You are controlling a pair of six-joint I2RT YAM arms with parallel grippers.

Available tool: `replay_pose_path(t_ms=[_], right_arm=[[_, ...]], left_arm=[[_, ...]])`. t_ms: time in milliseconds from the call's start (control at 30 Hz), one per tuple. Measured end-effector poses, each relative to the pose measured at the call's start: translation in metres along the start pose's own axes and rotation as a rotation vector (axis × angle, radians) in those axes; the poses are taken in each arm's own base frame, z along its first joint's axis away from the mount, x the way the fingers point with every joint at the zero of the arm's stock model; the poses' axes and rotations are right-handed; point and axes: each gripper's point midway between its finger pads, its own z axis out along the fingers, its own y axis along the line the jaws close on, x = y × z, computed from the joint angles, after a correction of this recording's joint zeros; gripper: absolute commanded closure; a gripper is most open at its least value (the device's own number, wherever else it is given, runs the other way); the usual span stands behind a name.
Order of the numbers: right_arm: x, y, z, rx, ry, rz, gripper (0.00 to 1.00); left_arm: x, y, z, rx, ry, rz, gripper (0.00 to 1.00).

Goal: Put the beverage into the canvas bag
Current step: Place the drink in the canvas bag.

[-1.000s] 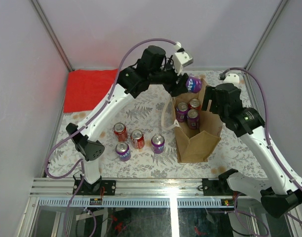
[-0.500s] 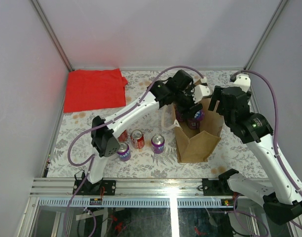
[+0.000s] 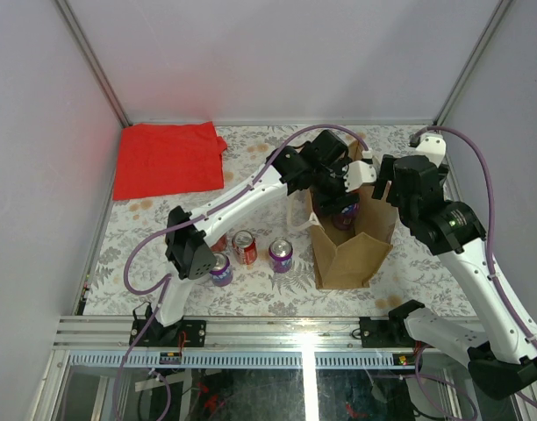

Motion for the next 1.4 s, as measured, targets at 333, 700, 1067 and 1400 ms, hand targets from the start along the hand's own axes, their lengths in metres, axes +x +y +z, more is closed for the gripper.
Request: replay_pose_path(t_ms=[333, 700, 1067, 1400], right_arm=[[0.003, 0.001, 0.004, 0.006, 0.012, -0.007, 0.14], [0.002, 0.003, 0.006, 0.002, 0.010, 0.001, 0.14], [0.005, 0.006, 0.008, -0.012, 0.022, -0.006, 0.14], [0.014, 0.001, 0.004, -0.010, 0.024, 0.013, 0.14]], left_arm=[[-0.005, 0.021, -0.001, -0.104, -0.006, 0.024, 1.00], [-0.026, 0.059, -0.025, -0.281, -0.078, 0.038, 1.00], [-0.016, 0.034, -0.054, -0.206, -0.041, 0.086, 1.00], [0.013, 0.013, -0.037, -0.078, 0.058, 0.089, 1.00]])
